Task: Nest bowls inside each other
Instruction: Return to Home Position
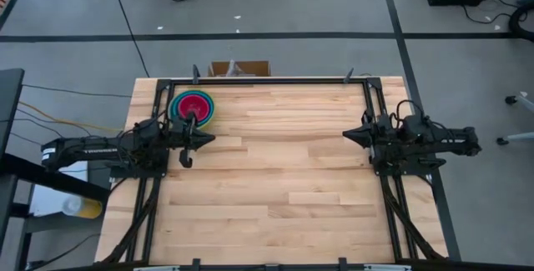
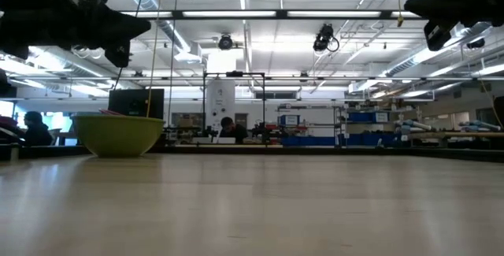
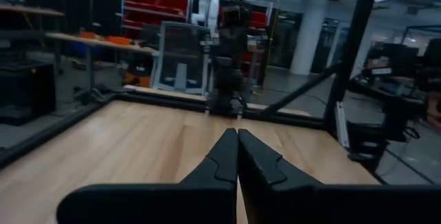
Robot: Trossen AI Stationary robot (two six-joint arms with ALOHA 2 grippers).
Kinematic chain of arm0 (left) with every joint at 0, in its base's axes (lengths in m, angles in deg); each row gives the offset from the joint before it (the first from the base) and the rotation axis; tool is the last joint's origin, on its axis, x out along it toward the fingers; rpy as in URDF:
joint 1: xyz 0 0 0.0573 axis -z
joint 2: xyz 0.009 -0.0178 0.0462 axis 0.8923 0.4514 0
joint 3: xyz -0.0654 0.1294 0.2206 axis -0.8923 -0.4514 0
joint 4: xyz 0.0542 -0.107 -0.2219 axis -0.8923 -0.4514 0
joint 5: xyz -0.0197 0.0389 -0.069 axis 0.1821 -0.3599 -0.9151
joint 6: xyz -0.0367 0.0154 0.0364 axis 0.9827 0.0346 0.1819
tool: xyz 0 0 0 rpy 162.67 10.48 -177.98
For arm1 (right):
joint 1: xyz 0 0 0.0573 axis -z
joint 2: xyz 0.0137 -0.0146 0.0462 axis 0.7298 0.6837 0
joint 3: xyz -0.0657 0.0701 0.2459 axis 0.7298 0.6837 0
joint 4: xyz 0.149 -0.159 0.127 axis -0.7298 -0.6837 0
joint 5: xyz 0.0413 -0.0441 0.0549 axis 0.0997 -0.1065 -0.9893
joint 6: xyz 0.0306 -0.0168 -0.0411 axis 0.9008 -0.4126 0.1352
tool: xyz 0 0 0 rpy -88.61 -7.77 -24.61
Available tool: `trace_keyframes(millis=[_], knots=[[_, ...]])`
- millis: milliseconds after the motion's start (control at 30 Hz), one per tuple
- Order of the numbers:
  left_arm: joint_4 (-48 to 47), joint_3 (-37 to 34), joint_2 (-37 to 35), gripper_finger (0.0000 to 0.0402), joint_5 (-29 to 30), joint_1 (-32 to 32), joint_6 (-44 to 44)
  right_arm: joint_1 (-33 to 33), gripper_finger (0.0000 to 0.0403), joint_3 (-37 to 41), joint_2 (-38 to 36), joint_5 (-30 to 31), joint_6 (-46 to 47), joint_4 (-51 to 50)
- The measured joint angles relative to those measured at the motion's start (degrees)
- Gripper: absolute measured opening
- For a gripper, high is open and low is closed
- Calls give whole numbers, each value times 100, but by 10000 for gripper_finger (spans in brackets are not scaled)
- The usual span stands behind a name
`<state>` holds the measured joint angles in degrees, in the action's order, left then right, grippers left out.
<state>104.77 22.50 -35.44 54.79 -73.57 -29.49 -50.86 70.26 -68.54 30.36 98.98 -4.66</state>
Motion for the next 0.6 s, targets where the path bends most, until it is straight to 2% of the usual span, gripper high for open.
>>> trace_keyframes(millis=[167, 433, 600], knots=[[-55, 0, 7, 8, -1, -1, 222, 0, 6, 181, 2, -26, -2, 296], [-146, 0, 0, 8, -5, -590, 264, 0, 6, 215, 0, -85, -10, 404], [-164, 0, -37, 8, -339, -765, 145, 0, 6, 215, 0, -85, -10, 415]])
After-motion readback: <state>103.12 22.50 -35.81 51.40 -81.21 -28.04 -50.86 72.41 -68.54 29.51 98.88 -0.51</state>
